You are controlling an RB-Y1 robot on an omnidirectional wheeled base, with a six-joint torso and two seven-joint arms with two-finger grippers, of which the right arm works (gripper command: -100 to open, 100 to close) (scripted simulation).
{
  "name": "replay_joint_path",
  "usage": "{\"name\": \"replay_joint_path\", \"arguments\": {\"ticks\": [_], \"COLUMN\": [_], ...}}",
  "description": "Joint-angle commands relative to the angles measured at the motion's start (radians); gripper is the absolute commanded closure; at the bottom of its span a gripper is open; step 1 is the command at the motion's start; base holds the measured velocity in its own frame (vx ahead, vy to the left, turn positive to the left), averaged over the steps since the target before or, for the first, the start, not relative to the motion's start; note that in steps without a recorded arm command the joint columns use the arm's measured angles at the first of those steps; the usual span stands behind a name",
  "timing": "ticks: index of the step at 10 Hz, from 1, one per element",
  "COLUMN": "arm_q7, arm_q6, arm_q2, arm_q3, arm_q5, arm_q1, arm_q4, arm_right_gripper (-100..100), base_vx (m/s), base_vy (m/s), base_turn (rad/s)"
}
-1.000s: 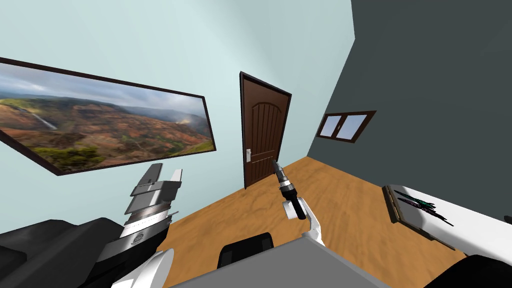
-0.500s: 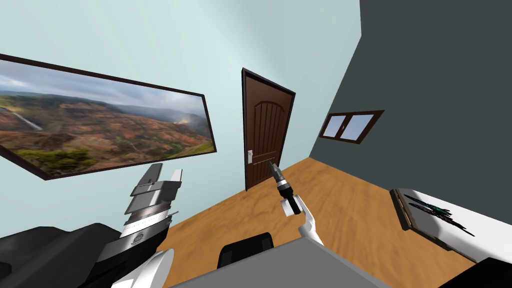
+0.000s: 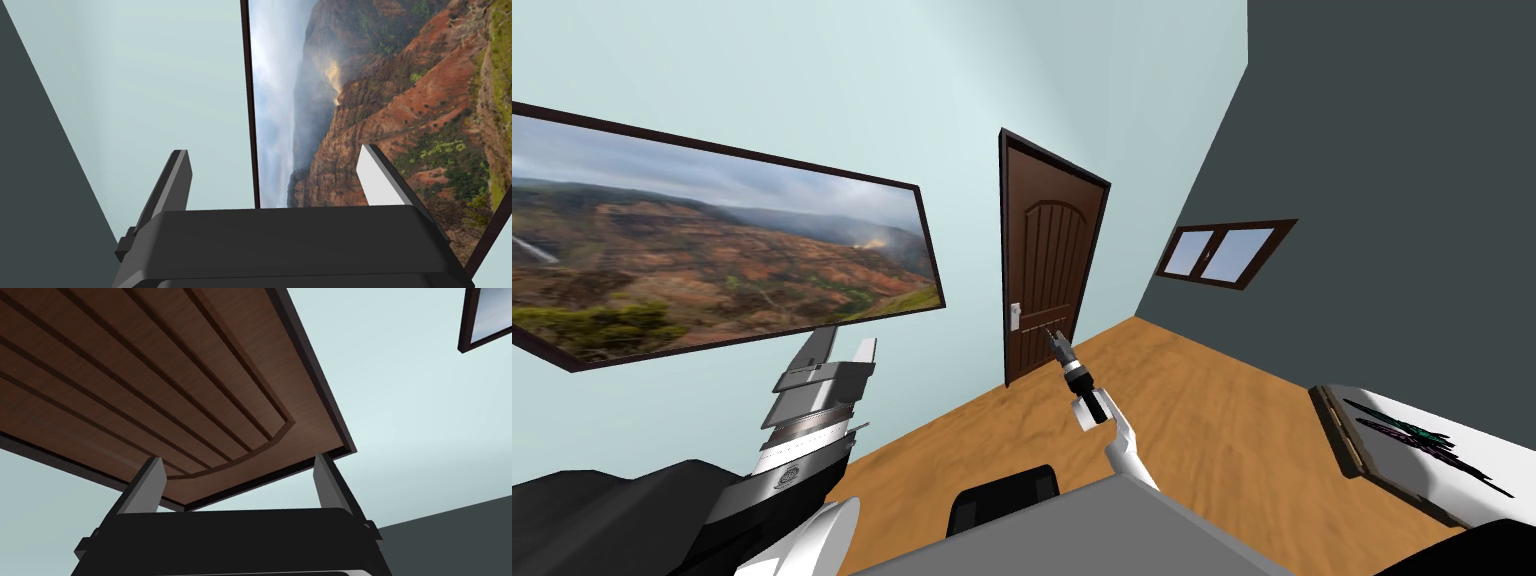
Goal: Pull the door open
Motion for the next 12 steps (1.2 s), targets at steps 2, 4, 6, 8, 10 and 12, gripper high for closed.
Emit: {"name": "replay_joint_path", "arguments": {"ticks": [2,4,6,8,10,12], "arm_q7": [0.047,0.082,0.116,0.147,0.178,0.206], "arm_q6": [0.008,0.011,0.014,0.017,0.02,0.022], "arm_q2": [-0.012,-0.02,-0.027,-0.034,-0.04,-0.046], "arm_q3": [0.002,0.002,0.003,0.004,0.004,0.005], "arm_q5": [0.03,0.052,0.074,0.094,0.114,0.132], "arm_q1": [-0.033,-0.057,-0.08,-0.102,-0.123,-0.143], "arm_q4": [0.065,0.114,0.162,0.208,0.252,0.293], "arm_right_gripper": [-100,-100,-100,-100,-100,-100], "base_vx": [0.092,0.095,0.103,0.111,0.084,0.082], "base_vy": [0.023,0.014,0.034,0.018,0.011,0.017], "base_turn": [0.021,0.021,0.017,0.016,0.019,0.014]}}
